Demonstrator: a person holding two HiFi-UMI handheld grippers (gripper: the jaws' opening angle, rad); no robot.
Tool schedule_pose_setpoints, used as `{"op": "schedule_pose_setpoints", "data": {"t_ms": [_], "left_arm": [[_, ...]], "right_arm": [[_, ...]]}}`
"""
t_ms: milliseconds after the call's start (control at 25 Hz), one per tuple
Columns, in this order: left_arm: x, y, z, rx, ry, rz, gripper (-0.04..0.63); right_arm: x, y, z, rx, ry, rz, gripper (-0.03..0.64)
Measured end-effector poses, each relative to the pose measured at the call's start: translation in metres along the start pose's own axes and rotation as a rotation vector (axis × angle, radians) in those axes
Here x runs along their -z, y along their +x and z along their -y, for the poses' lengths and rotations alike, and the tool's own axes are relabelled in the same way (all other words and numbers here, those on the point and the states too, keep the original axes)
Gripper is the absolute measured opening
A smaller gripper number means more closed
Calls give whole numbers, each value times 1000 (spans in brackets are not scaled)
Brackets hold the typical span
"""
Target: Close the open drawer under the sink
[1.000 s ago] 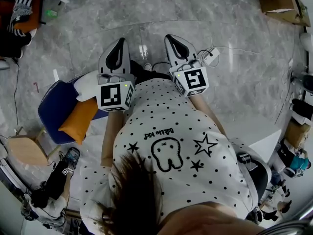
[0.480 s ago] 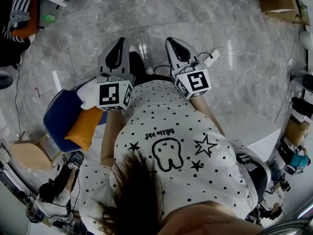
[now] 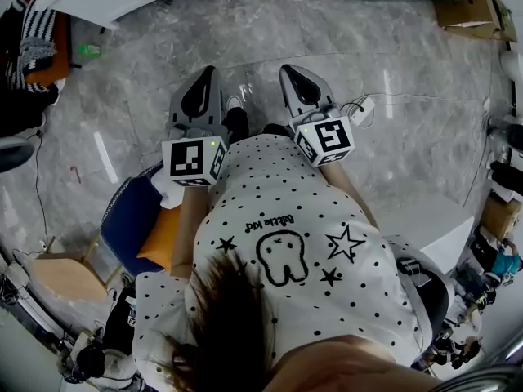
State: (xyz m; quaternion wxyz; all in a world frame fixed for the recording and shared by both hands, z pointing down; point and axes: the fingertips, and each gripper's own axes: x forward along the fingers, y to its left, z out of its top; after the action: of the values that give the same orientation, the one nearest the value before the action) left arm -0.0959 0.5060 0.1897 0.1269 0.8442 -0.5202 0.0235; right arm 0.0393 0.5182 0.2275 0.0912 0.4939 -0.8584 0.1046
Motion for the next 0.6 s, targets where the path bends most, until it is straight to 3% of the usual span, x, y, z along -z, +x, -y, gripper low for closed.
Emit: {"op": "schedule_pose_setpoints", "data": {"t_ms": [320,600], "left_arm": [[-1,26,-46,-3,-27,-28,6],[2,48,-56,-8,-47,-50,6]], "right_arm": [[-7,51,-5,7,13,-18,14],[-4,70,10,6,31,-55,14]]}}
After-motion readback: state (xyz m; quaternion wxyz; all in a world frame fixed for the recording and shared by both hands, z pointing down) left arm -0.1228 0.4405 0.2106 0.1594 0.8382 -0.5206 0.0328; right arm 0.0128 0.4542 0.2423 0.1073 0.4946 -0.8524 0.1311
